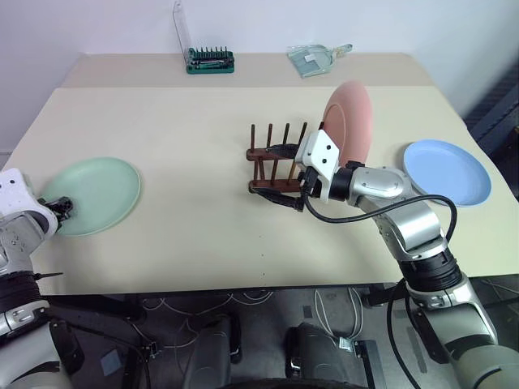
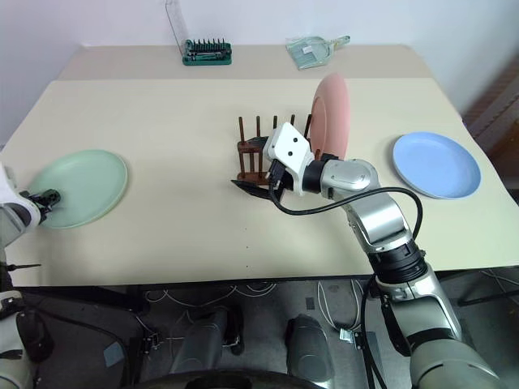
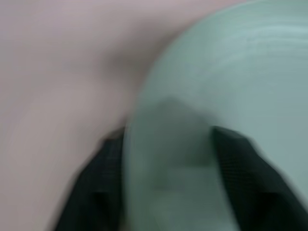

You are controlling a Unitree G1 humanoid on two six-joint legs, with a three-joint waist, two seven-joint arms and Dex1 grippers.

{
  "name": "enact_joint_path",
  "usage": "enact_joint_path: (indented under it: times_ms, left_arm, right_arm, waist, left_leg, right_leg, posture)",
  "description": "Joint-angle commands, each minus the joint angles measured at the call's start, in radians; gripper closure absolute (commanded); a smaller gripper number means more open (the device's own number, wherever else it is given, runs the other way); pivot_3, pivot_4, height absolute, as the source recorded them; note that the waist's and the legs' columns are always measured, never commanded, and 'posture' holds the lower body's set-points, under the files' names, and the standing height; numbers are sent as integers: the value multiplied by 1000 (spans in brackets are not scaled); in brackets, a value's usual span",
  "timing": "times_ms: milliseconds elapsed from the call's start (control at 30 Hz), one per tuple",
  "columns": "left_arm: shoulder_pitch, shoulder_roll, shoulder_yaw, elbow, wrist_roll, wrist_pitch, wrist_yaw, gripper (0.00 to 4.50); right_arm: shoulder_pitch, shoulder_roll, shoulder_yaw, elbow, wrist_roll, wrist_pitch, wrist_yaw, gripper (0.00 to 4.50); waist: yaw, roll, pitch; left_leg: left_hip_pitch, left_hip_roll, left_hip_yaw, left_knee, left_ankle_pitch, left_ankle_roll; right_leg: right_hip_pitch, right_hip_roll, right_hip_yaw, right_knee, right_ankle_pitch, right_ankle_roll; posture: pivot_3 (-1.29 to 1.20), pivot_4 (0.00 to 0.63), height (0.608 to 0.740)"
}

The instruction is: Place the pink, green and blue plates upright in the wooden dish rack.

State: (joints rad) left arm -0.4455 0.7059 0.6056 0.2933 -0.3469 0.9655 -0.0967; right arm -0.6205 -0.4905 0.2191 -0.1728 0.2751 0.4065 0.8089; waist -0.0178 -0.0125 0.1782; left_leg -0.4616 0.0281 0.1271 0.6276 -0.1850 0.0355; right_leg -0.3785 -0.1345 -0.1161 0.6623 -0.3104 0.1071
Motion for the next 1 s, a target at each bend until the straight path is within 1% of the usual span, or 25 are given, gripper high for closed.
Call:
enact_joint_path:
  times_ms: [33,100,200,267,333,400,467,567,700,833,900,1000]
  left_arm:
    - [-11,-5,19,-13,-7,-6,8,3662]
    - [-7,-15,23,-23,-11,-3,15,4461]
    - [-6,-51,42,-78,-38,-22,14,4461]
    - [-6,-83,30,-166,-62,-79,-22,4461]
    - [-16,-123,4,-265,-60,-152,-17,4461]
    - [-53,-176,4,-333,-65,-217,21,4461]
    - [-103,-232,-15,-399,-74,-275,53,4461]
    - [-164,-296,-63,-462,-77,-311,78,4461]
    - [-231,-355,-150,-508,-56,-370,99,4461]
    - [-300,-442,-229,-558,-65,-399,136,4461]
    - [-307,-466,-276,-590,-57,-426,119,4461]
    - [-300,-481,-313,-618,-53,-457,101,4461]
  right_arm:
    - [4,0,-31,-47,-3,-17,-8,37]
    - [5,-1,-32,-49,-4,-17,-8,37]
    - [3,1,-30,-52,-5,-16,-8,37]
    - [-2,-1,-26,-59,-6,-13,-3,37]
    - [-11,-9,-12,-71,-18,-13,6,37]
    - [-23,-16,5,-80,-46,-25,12,37]
    - [-47,2,13,-88,-63,-34,1,37]
    - [-89,33,27,-91,-92,-49,-18,37]
    - [-136,41,78,-59,-204,-134,-45,37]
    - [-216,52,142,80,-428,-301,-182,37]
    - [-233,63,141,122,-471,-350,-224,37]
    - [-249,74,141,156,-525,-401,-263,37]
  waist:
    - [0,0,0]
    - [1,0,0]
    - [2,0,0]
    - [5,0,0]
    - [7,-1,0]
    - [7,-2,0]
    - [5,-2,1]
    - [0,-3,1]
    - [0,-3,1]
    - [2,-3,1]
    - [3,-4,1]
    - [2,-3,1]
  left_leg:
    - [0,0,0,0,0,0]
    - [1,0,1,0,0,0]
    - [1,0,1,0,0,0]
    - [1,0,1,0,0,0]
    - [0,0,1,0,0,0]
    - [0,0,1,1,0,0]
    - [0,0,1,1,0,0]
    - [0,0,1,1,0,1]
    - [0,1,2,1,0,1]
    - [0,1,3,2,0,1]
    - [0,1,3,2,0,1]
    - [0,0,3,1,0,1]
  right_leg:
    - [0,0,0,0,0,0]
    - [0,0,1,1,0,0]
    - [0,0,2,1,0,0]
    - [0,0,2,1,0,0]
    - [0,-1,2,0,0,0]
    - [0,-1,2,0,0,0]
    - [0,-1,2,0,0,0]
    - [0,0,2,1,0,0]
    - [0,0,2,1,0,0]
    - [0,0,2,1,0,0]
    - [0,0,2,1,0,0]
    - [0,0,2,0,0,0]
  posture:
    - [0,150,737]
    - [0,150,737]
    - [0,150,737]
    - [0,150,737]
    - [0,150,737]
    - [0,150,737]
    - [0,150,737]
    - [0,150,737]
    - [0,150,737]
    - [0,150,737]
    - [0,150,737]
    - [0,150,737]
